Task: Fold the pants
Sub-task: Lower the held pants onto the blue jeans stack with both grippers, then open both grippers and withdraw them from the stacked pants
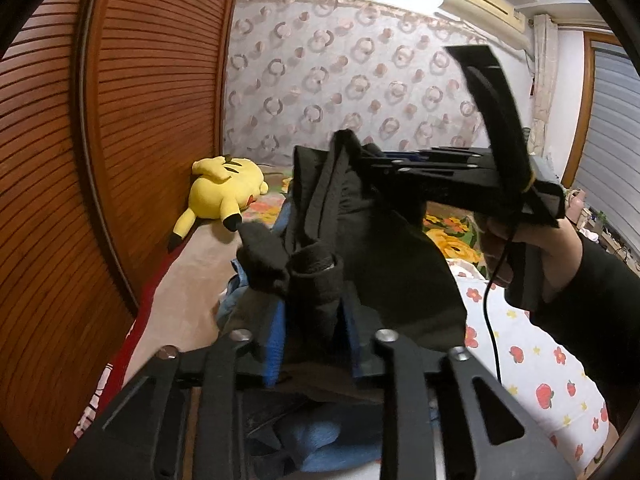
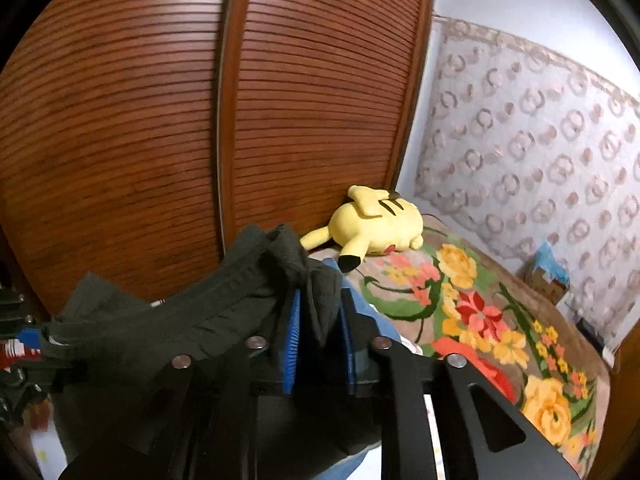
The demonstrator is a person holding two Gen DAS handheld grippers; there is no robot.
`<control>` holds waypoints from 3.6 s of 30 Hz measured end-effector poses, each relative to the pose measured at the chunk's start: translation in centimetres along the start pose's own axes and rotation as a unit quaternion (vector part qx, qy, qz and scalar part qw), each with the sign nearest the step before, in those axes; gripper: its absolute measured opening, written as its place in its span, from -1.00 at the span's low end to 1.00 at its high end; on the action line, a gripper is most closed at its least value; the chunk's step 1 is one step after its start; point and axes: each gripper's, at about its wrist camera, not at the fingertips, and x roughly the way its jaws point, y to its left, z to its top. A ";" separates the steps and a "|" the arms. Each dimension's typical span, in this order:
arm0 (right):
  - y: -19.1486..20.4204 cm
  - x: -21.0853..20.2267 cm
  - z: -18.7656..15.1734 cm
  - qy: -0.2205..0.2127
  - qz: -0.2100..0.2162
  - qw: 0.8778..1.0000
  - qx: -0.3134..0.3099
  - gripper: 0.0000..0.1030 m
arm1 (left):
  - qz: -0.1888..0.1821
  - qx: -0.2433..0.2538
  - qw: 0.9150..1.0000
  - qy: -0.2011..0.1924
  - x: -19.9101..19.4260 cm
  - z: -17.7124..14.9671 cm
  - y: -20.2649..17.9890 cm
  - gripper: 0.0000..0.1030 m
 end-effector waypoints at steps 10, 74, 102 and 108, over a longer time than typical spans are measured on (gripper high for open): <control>-0.6 -4.9 -1.5 -0.031 0.017 0.999 0.040 -0.48 | -0.008 0.015 0.999 -0.036 -1.2 1.8 -0.8 -0.05; 0.4 -9.8 -8.5 -0.011 0.000 0.991 0.135 -0.23 | -0.025 0.057 0.998 0.031 0.7 0.5 -4.9 0.67; 8.5 -21.7 -14.3 -0.026 -0.111 0.978 0.174 0.19 | -0.070 0.096 0.993 0.024 -3.2 -4.7 -13.3 0.67; 10.8 -24.0 -15.6 -0.027 -0.132 0.973 0.188 0.21 | -0.079 0.098 0.992 0.027 -4.2 -5.9 -14.5 0.67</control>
